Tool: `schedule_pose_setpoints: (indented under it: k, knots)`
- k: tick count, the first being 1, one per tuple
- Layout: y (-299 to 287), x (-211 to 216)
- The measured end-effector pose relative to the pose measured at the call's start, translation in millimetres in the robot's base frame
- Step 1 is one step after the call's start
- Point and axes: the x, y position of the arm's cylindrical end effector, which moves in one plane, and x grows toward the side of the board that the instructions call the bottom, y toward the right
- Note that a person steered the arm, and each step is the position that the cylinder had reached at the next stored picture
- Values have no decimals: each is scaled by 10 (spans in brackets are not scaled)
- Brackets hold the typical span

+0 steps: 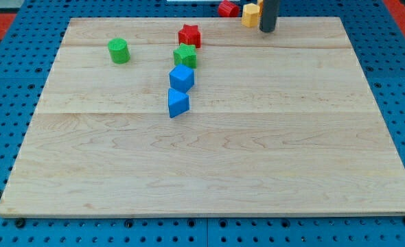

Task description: Move the red star to the top center

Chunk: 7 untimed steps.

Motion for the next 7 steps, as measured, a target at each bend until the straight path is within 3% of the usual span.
schedule_pose_setpoints:
  k: [1,2,3,6,7]
  knots:
    - [-582,283]
    - [-1140,266]
    - [-1219,397]
    - [-1720,229]
    - [-1895,-100]
